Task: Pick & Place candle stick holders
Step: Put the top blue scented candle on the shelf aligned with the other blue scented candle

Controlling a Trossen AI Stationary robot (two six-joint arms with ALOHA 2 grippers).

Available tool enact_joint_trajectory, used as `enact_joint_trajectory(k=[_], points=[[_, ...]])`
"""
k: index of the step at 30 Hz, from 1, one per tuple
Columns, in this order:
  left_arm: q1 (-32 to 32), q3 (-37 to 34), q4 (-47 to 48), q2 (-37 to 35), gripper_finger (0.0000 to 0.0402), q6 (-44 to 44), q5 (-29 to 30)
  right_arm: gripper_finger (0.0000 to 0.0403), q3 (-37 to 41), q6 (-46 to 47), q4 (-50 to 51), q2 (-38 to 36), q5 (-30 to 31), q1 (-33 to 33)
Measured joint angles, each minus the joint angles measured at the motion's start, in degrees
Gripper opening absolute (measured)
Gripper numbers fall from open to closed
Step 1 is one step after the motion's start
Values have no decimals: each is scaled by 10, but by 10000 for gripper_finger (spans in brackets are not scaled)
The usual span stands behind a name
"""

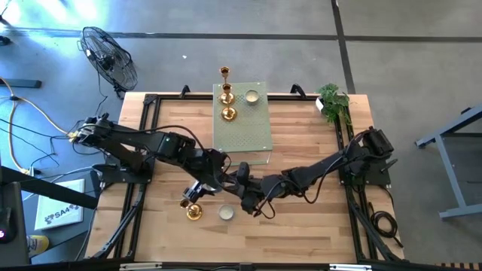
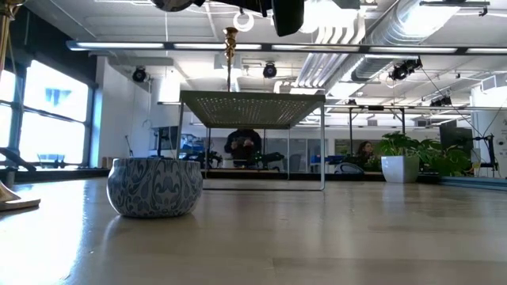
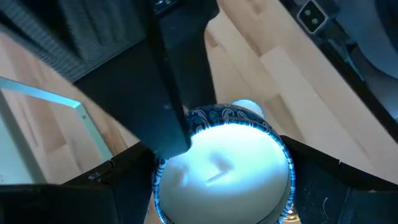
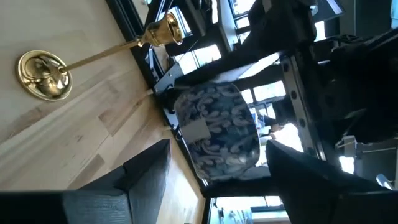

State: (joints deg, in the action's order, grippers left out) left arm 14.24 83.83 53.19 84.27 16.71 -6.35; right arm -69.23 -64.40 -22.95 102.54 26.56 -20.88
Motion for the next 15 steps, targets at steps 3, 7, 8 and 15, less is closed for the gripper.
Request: enact_joint_trajectory(k=[3,7,8,15], points=[[0,0,0,0,288,1,15,259,0,6,0,0,0,-1],[0,0,-8,4,288,11,43,259,0,33,1,0,55,-10],[0,0,-10,5,288,11,51,259,0,38,1,0,83,-15],[-23,-1,1,32,288,22,39,259,0,43,-6,0,358,-65]])
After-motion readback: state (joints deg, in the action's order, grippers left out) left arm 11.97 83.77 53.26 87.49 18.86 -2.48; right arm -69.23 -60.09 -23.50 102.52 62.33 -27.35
